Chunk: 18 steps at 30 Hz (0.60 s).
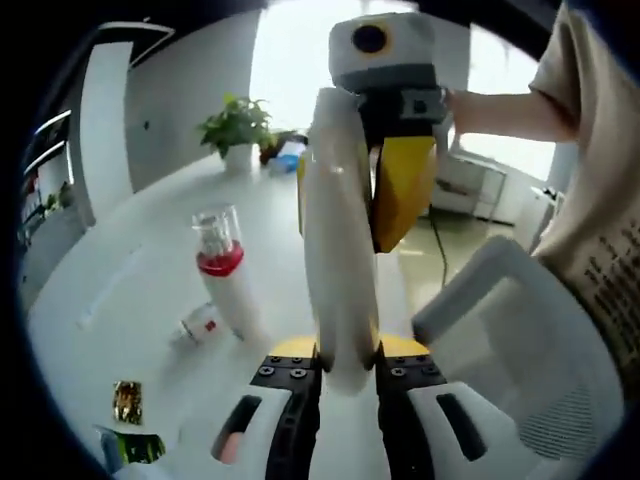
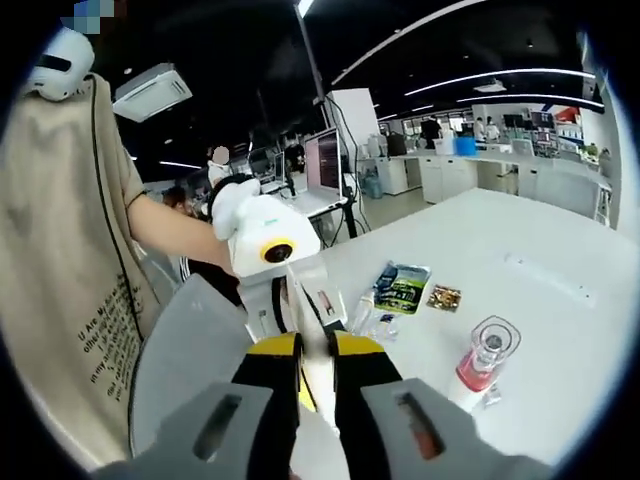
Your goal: Arrange the skincare products in the storage area until every visible bottle or jar stands upright without overlapping.
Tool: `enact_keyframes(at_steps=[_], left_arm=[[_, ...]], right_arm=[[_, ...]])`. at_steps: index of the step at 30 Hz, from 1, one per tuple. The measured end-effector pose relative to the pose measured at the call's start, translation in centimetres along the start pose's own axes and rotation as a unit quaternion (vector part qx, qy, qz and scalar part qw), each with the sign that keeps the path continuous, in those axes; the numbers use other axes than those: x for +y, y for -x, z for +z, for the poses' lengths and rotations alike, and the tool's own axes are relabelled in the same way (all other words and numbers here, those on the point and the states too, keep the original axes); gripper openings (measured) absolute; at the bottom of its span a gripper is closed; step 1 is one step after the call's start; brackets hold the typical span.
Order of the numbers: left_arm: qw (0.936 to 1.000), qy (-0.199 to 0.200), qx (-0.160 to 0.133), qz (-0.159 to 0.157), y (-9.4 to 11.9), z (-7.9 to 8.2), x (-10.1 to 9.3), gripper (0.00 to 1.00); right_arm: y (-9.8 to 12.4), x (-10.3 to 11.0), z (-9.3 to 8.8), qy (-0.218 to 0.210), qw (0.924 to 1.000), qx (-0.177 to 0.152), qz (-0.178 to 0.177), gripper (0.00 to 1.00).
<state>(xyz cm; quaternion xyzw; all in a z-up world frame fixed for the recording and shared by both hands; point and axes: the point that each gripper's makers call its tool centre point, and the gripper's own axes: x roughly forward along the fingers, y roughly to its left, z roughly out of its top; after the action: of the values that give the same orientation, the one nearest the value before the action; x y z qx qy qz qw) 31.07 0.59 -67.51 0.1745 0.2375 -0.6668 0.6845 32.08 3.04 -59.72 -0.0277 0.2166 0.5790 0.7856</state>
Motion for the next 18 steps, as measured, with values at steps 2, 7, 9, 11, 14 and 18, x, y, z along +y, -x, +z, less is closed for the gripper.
enact_keyframes(at_steps=[2,7,9,11,14,18], left_arm=[[1.0,-0.001,0.004,-0.001,-0.3,-0.3,0.1,0.17],[0.9998,-0.004,0.017,0.002,-0.8,-1.1,0.3,0.17],[0.9997,-0.007,0.022,0.002,-1.0,-1.3,0.3,0.17],[0.9997,-0.006,0.023,0.004,-1.1,-1.5,0.5,0.17],[0.9998,-0.003,0.017,0.008,-1.3,-1.7,0.7,0.17],[0.9993,-0.018,0.03,0.013,-1.6,-2.3,0.9,0.17]], right_arm=[[0.0,-0.2,-0.5,-0.008,1.0,0.0,-0.002,0.11],[-0.1,-0.7,-1.4,-0.021,0.9998,-0.002,-0.005,0.11],[-0.2,-0.8,-1.6,-0.023,0.9997,0.0,-0.005,0.11],[-0.1,-0.9,-1.9,-0.025,0.9997,0.003,-0.006,0.11],[-0.1,-1.2,-2.1,-0.027,0.9996,0.003,-0.007,0.11],[-0.4,-1.2,-2.9,-0.025,0.9994,0.024,-0.006,0.12]])
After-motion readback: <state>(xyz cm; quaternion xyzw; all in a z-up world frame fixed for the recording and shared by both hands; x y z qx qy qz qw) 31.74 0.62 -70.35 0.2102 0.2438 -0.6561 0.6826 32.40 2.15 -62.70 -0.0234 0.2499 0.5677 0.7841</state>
